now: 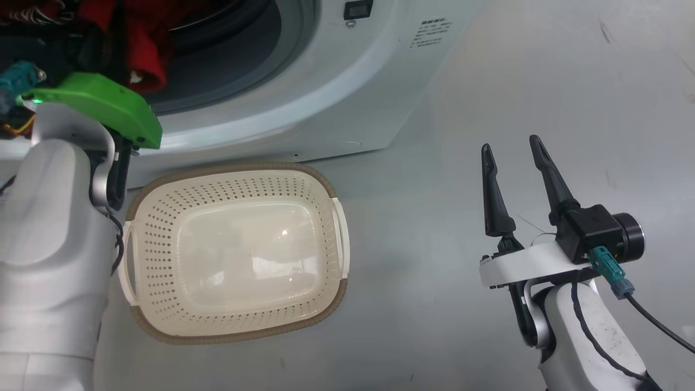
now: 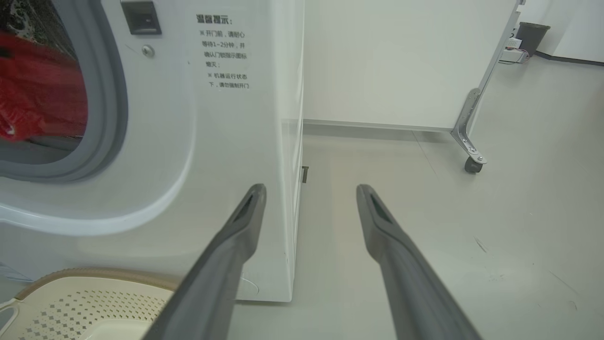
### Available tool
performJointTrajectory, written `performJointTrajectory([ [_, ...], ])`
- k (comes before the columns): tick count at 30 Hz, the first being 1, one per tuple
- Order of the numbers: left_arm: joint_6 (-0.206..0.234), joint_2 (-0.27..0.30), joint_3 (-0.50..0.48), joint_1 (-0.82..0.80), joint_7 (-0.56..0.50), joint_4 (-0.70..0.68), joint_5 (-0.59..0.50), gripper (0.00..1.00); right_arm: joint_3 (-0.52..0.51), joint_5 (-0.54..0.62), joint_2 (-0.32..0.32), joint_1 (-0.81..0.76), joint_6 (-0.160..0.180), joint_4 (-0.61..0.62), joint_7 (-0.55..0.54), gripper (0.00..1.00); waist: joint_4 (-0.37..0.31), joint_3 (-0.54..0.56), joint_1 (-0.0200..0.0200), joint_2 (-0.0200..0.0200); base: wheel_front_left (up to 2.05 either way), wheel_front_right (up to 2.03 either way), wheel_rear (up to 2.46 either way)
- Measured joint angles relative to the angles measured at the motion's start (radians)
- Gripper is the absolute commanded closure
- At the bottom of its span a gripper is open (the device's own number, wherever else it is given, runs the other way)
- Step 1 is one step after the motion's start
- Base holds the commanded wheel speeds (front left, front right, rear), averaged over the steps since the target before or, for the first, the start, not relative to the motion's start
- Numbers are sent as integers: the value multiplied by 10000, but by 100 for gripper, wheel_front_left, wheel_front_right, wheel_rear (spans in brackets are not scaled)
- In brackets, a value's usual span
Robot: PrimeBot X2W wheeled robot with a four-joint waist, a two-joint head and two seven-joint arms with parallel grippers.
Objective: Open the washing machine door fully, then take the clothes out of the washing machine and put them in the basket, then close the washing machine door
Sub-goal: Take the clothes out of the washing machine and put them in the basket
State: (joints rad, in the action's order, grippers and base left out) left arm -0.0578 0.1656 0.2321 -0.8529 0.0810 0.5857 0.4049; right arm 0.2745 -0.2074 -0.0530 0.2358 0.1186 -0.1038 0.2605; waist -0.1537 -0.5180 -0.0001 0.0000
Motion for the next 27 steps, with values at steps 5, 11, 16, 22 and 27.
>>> performJointTrajectory([
  [5,-2,-157,115,856,805,-357,-19,100,-100,23,-13,-151,0,-102,0,0,302,314,0,0,0,0,0],
  [11,8,-384,228,1615,1582,-1055,-52,100,-226,77,-82,-385,0,-201,0,0,649,723,0,0,0,0,0],
  [16,92,-545,318,2044,1593,-1839,-128,100,-314,92,-117,-526,0,-240,0,0,940,1063,0,0,0,0,0],
  [22,215,-644,453,2599,1670,-2824,-290,100,-408,107,-169,-692,0,-247,0,0,1304,1406,0,0,0,0,0],
  [27,339,-650,533,2988,1678,-3741,-499,100,-437,161,-196,-891,0,-263,0,0,1581,1660,0,0,0,0,0],
])
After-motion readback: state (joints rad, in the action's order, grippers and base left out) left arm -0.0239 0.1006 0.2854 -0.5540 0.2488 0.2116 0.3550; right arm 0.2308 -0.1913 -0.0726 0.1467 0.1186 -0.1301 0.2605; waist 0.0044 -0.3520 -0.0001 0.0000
